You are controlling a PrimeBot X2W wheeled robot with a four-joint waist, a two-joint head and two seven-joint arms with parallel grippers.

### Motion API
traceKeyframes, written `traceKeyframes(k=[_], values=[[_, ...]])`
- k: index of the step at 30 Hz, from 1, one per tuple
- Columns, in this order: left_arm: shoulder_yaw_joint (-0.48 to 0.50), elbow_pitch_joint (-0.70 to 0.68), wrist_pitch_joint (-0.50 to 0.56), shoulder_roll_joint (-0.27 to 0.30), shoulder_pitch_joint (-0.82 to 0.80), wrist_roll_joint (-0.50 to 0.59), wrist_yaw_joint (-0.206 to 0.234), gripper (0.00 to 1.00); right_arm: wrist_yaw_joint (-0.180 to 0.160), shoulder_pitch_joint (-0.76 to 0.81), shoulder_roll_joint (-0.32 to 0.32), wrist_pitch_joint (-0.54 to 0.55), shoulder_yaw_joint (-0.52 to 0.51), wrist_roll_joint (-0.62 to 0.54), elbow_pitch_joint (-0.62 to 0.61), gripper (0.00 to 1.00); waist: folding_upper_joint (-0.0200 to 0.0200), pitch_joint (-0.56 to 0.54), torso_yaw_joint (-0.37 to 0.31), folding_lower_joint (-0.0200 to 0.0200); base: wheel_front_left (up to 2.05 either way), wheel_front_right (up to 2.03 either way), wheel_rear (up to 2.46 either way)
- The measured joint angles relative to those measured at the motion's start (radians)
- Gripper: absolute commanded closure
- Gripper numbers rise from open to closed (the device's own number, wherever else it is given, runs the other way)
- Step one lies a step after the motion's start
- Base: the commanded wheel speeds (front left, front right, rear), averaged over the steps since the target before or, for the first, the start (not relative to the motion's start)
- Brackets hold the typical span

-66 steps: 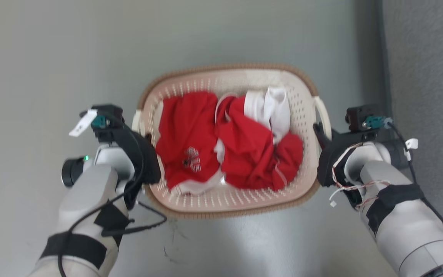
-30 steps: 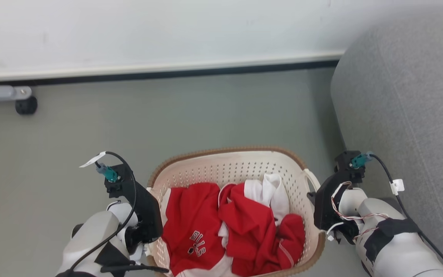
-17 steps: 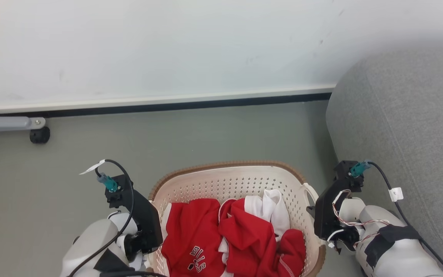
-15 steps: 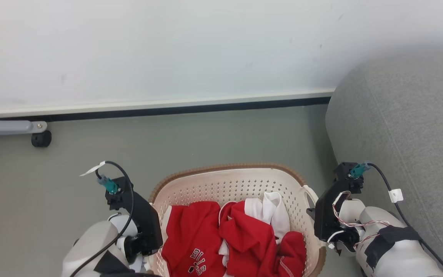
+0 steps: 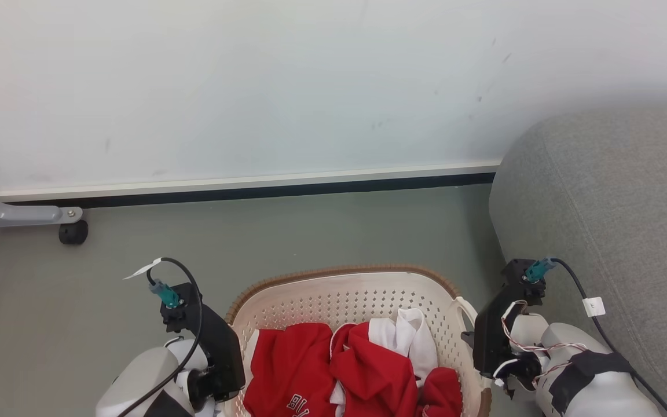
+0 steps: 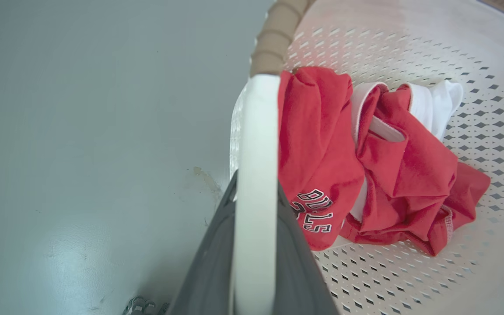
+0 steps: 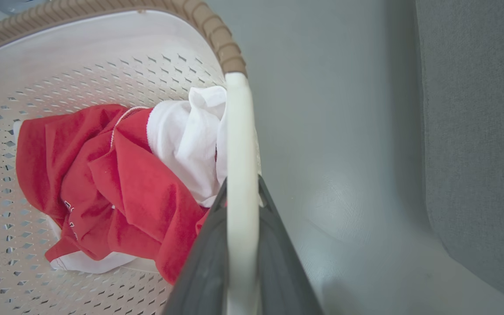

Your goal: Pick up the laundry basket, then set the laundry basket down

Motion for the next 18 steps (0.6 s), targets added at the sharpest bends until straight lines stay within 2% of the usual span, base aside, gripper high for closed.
traceKeyframes(k=[18], values=[[-0.020,0.001,0.000,0.001,0.014,-0.027,0.009,1.00,0.000,0.011,0.000,0.018,0.014,0.033,0.001,1.00,0.0002,-0.010,0.002,0.0001,0.00,0.00,0.00]])
